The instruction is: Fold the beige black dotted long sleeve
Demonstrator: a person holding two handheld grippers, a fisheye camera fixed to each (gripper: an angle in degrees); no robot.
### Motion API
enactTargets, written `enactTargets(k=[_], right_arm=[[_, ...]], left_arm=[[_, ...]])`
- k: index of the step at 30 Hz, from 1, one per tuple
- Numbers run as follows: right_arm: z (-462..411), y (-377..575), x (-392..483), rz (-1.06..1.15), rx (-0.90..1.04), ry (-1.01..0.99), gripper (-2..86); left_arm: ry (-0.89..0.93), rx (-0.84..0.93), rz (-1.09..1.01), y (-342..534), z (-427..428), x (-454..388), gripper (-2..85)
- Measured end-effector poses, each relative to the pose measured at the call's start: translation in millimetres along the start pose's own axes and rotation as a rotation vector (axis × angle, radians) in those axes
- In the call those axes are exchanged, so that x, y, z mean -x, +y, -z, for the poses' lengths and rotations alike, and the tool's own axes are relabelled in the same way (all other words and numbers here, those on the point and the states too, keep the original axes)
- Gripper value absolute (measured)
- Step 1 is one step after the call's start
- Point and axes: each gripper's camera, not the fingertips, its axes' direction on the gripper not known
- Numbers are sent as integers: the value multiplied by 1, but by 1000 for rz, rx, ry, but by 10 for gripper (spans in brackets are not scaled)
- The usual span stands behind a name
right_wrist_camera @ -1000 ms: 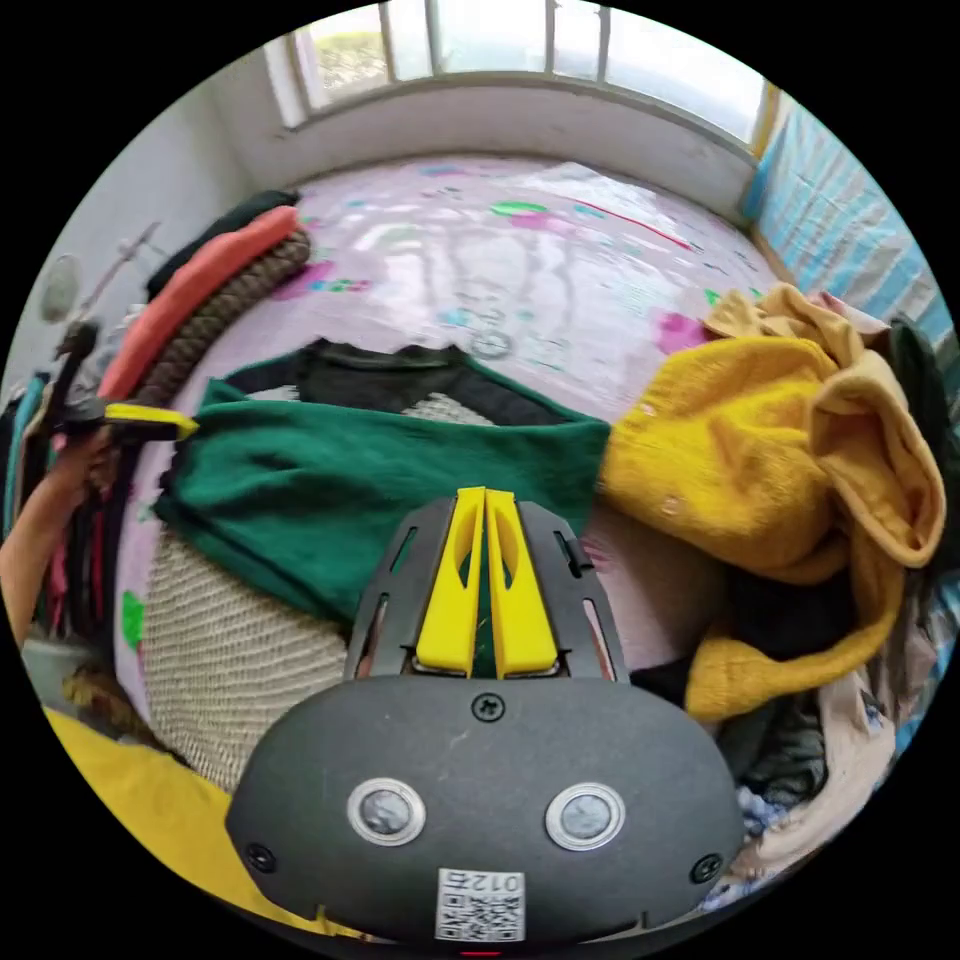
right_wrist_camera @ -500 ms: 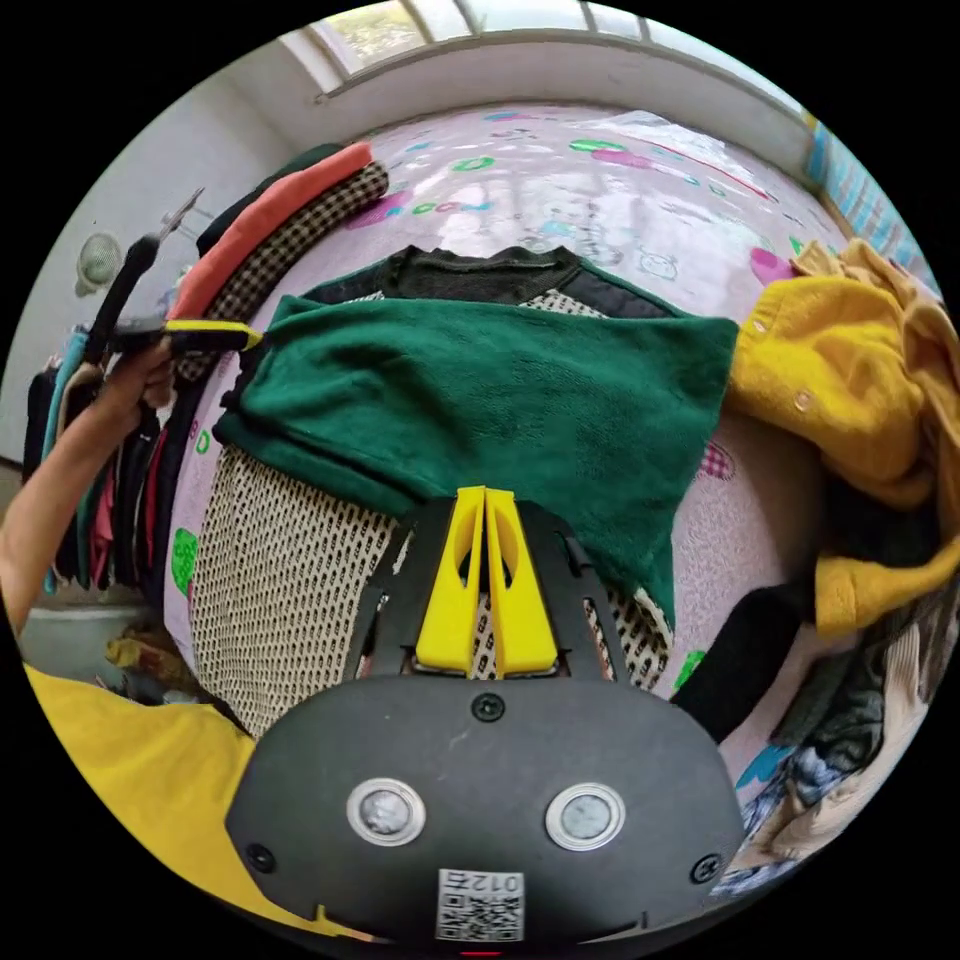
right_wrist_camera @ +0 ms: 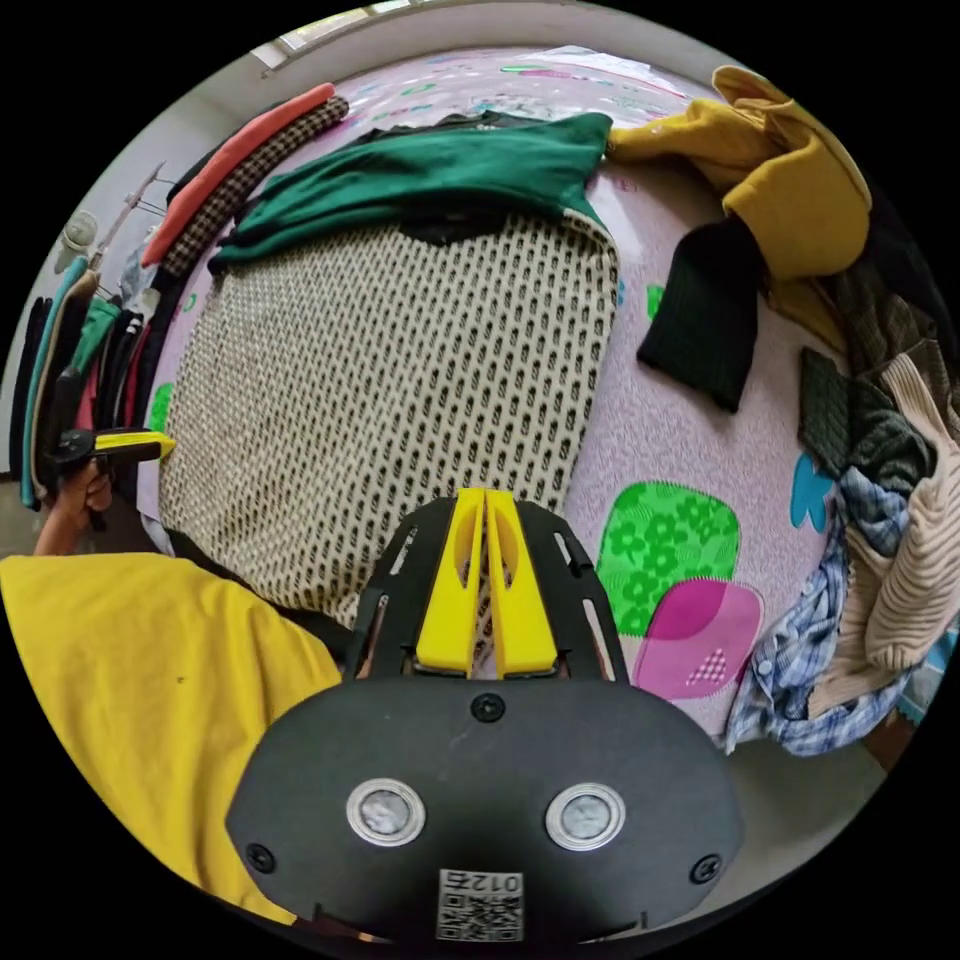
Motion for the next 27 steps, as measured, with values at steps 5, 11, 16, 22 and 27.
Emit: enactTargets(k=[5, 11, 16, 22, 27], right_arm=[[20, 41, -20, 34, -24, 46, 0], [68, 94, -73, -65, -78, -64, 2], [73, 151, -144, -230, -77, -332, 17], [51, 204, -225, -445, -80, -772, 77], [45, 231, -258, -502, -78, -955, 90]], left_arm=[[19, -106, 91, 42, 8, 21, -1], [214, -103, 266, 103, -11, 63, 1], [391, -92, 335, 143, -45, 85, 13], [565, -141, 399, 175, -71, 119, 55], [763, -182, 409, 203, -96, 154, 96]])
